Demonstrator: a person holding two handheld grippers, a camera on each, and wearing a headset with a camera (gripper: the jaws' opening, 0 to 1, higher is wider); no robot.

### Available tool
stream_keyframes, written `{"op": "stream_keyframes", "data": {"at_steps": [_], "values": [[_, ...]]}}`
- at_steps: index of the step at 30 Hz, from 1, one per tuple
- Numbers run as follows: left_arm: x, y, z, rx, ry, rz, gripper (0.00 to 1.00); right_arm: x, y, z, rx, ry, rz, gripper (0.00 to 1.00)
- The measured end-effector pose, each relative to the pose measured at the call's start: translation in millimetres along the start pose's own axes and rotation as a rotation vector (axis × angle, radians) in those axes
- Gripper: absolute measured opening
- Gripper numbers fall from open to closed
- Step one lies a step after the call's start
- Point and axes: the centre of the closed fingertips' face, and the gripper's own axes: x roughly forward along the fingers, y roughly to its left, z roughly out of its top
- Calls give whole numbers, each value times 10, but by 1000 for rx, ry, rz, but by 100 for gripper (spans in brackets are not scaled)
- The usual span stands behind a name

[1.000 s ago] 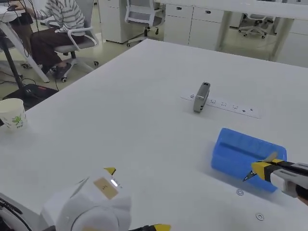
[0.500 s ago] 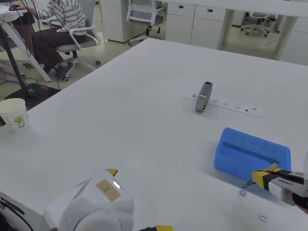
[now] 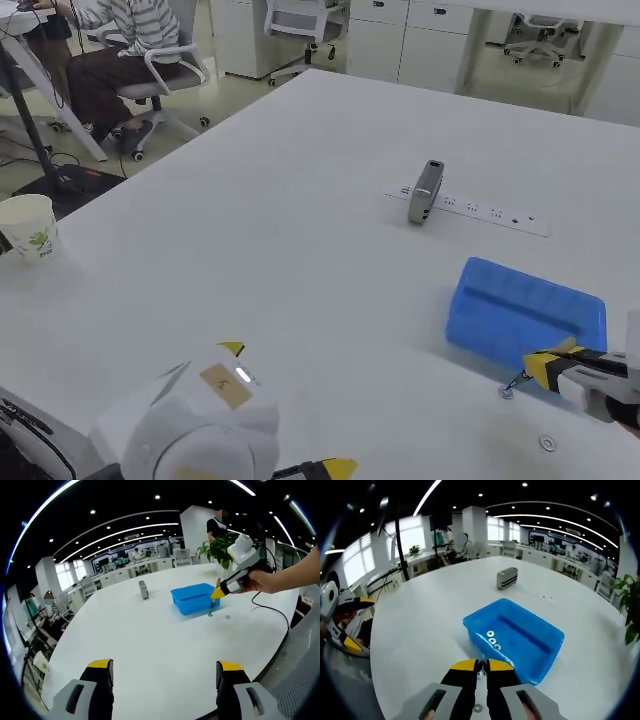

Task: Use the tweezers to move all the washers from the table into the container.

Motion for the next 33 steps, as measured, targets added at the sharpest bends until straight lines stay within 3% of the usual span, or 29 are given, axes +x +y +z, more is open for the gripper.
{"op": "stream_keyframes", "data": {"at_steps": [18, 33], "values": [[3, 11, -9, 0, 0, 5, 86, 20, 5, 6, -11, 16, 5, 1], [-5, 6, 0, 2, -4, 6, 85, -135, 15, 147, -15, 4, 15, 1]]}}
